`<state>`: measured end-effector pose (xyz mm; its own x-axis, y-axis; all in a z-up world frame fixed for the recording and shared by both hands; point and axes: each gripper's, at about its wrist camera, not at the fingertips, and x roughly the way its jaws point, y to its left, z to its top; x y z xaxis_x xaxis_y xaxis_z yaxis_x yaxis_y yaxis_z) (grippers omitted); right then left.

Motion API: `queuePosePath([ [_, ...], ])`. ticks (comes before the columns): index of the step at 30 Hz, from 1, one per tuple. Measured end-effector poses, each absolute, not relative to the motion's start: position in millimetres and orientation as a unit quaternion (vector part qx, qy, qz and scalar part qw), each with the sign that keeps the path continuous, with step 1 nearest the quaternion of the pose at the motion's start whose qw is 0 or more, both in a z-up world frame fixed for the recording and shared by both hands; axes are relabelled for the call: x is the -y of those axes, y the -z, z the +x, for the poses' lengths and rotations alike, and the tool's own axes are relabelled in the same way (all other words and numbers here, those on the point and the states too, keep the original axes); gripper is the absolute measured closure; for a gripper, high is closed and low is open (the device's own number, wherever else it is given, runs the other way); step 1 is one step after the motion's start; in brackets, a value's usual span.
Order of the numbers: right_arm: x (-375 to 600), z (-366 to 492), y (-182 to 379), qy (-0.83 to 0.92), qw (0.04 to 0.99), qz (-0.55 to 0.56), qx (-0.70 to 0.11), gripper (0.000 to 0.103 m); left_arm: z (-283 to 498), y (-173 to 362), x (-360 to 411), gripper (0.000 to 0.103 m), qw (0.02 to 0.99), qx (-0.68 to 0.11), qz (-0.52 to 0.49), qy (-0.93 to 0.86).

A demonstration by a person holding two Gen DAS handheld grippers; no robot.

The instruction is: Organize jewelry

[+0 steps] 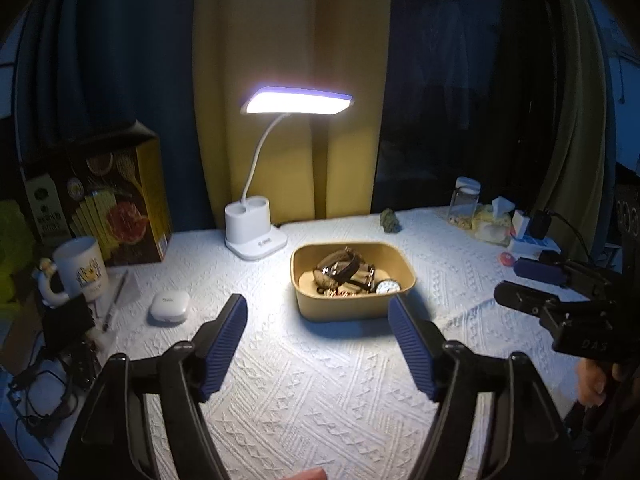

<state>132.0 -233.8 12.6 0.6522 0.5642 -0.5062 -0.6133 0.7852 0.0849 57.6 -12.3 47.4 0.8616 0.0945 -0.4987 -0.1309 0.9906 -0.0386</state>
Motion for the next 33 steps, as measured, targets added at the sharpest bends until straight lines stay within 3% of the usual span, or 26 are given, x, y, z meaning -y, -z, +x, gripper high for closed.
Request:
queuePosePath([
  [10, 266.1, 119.7, -26.4, -0.32, 0.917, -0.043, -0.236, 0.033, 42.7, -62.9, 27.4, 0.019, 0.973, -0.216, -0.032, -0.073],
  [33, 272.9, 130.2, -24.0, -0.309, 0.919, -0.042, -0.242, 0.033, 47.2, -58.6, 30.5, 0.018, 0.974, -0.216, -0.033, -0.059],
])
